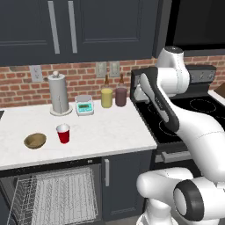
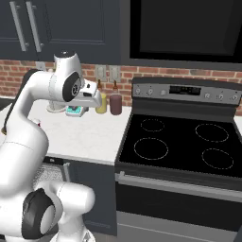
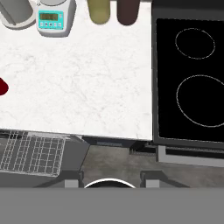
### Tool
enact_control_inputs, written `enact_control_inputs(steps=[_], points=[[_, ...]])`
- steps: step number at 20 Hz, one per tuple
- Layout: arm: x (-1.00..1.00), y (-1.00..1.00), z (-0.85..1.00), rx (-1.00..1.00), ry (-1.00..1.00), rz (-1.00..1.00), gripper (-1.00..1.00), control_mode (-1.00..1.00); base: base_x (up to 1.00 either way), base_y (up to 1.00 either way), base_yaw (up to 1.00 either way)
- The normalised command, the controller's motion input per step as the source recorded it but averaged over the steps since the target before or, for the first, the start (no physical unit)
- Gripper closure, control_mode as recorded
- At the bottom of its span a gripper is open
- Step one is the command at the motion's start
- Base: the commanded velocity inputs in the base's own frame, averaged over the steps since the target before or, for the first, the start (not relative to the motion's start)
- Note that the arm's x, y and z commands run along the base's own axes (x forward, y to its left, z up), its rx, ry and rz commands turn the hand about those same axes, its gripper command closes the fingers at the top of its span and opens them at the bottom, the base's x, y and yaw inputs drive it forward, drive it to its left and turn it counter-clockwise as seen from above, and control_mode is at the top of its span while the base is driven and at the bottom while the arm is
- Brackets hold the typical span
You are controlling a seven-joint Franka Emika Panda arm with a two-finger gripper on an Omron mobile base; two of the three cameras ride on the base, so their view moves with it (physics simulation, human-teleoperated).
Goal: Pick up the cup and bowl from the counter, place them in the dishwasher, and close the dishwasher door.
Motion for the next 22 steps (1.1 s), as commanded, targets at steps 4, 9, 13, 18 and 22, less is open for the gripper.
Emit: enact_control_inputs(steps=[4,9,13,18,22], points=[[0.00,0.00,0.00,0.00,0.00,0.00,-1.00,1.00,0.00,0.00,0.00],[0.00,0.00,0.00,0.00,0.00,0.00,-1.00,1.00,-0.02,-0.03,0.06],[0.00,0.00,0.00,0.00,0.00,0.00,-1.00,1.00,-0.14,-0.18,0.28],[0.00,0.00,0.00,0.00,0.00,0.00,-1.00,1.00,-0.19,-0.19,0.37],[0.00,0.00,0.00,0.00,0.00,0.00,-1.00,1.00,-0.26,-0.31,0.38]])
